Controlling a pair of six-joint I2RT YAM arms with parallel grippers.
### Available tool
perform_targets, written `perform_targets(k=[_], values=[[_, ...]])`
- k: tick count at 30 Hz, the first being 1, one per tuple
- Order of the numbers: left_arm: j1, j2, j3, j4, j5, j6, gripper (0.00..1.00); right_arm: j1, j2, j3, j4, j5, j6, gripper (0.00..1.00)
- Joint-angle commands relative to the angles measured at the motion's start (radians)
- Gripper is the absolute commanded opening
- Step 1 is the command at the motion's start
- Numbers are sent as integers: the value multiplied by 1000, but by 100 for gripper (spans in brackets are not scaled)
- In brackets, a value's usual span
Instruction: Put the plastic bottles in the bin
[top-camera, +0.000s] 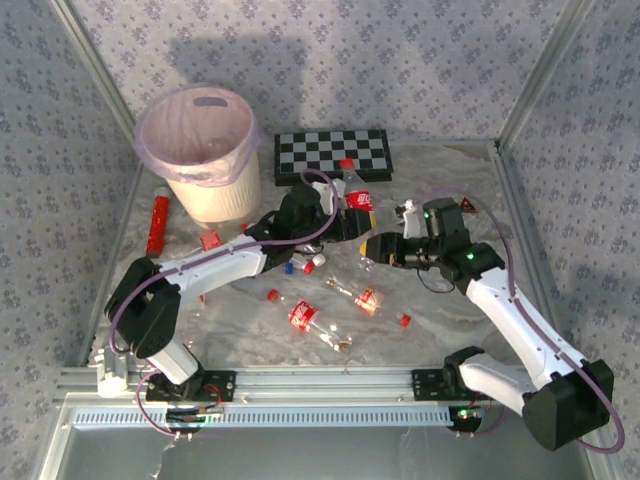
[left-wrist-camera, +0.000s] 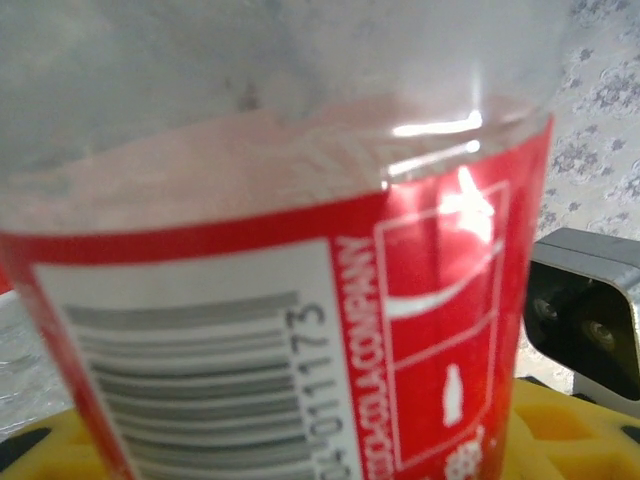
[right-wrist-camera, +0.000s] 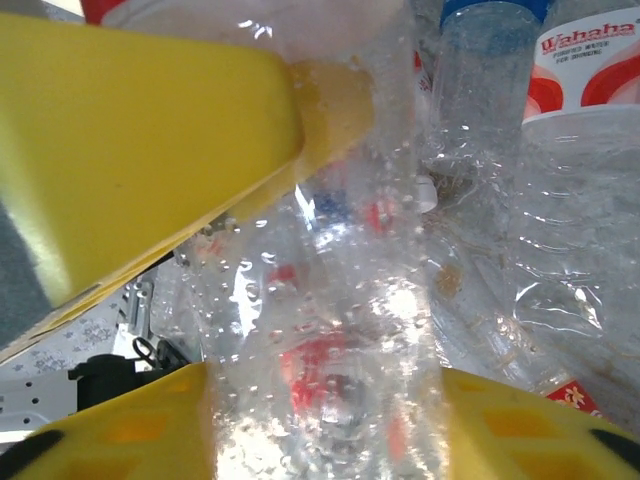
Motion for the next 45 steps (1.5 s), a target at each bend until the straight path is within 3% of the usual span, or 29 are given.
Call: perform_targets(k=[1,4,9,12,17,20,24,30,45], values=[[21,-8,140,-105,12,91,47,-11,-3,50,-149,0,-96,79],[78,-32,232,-235,28,183,46,-28,-26,84,-270,54,-164,100],[231,-75,437,-517,6,367,40,-31,-43,63,-341,143,-193,100],[358,-95,545,-632,-18,444,31,-31,-44,27,-316,166,-172,100],[575,-72,699,-759,-77,544,0,-28,-23,19,-337,271,-128,100],[688,-10,795,-839,-95,578,0,-29,17,36,-398,346,-148,100],[791,114,948,-976,-130,626,0,-27,33,20,-399,359,-145,100],[815,306,1103,-1207,-223,764,0,-26,31,19,-413,391,-131,100],[801,457,887,-1130,-248,910,2,-20,39,-30,-403,417,-119,100]])
